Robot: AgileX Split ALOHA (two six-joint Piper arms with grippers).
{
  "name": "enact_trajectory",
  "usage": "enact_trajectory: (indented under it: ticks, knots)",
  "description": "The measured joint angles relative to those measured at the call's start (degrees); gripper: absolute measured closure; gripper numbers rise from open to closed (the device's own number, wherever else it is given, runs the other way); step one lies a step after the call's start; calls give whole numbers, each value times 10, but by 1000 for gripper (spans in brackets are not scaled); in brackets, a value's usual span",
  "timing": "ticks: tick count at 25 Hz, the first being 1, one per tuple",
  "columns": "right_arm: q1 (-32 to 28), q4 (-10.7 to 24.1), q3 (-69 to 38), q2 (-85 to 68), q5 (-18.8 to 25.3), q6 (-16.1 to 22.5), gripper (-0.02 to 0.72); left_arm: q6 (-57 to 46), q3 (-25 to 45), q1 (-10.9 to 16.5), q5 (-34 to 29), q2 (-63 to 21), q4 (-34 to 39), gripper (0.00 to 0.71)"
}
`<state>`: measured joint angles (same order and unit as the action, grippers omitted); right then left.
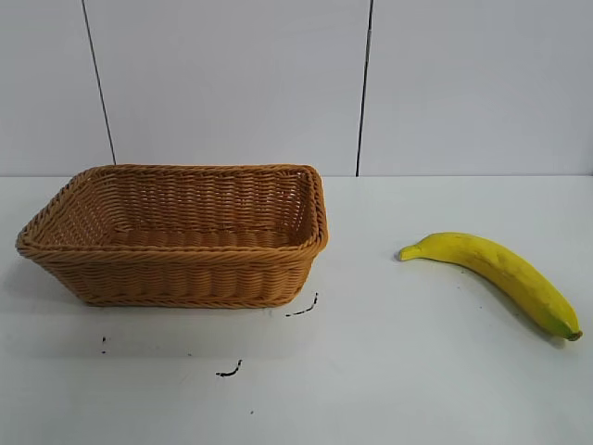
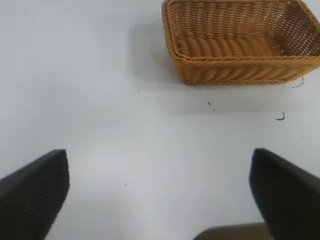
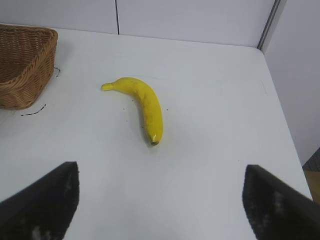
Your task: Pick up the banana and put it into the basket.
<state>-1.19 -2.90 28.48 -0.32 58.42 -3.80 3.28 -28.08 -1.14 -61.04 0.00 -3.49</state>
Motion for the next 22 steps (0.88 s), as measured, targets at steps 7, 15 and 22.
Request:
enact_trajectory:
  ticks: [7,15,22]
  knots:
    - [0,0,0,0,0,0,71,0,0,0,0,0,0,15]
    - [0,-2,21,55,5,6,71,0,0,0,0,0,0,15]
    - [0,-17,125,290,13,8,71,0,0,0,0,0,0,15]
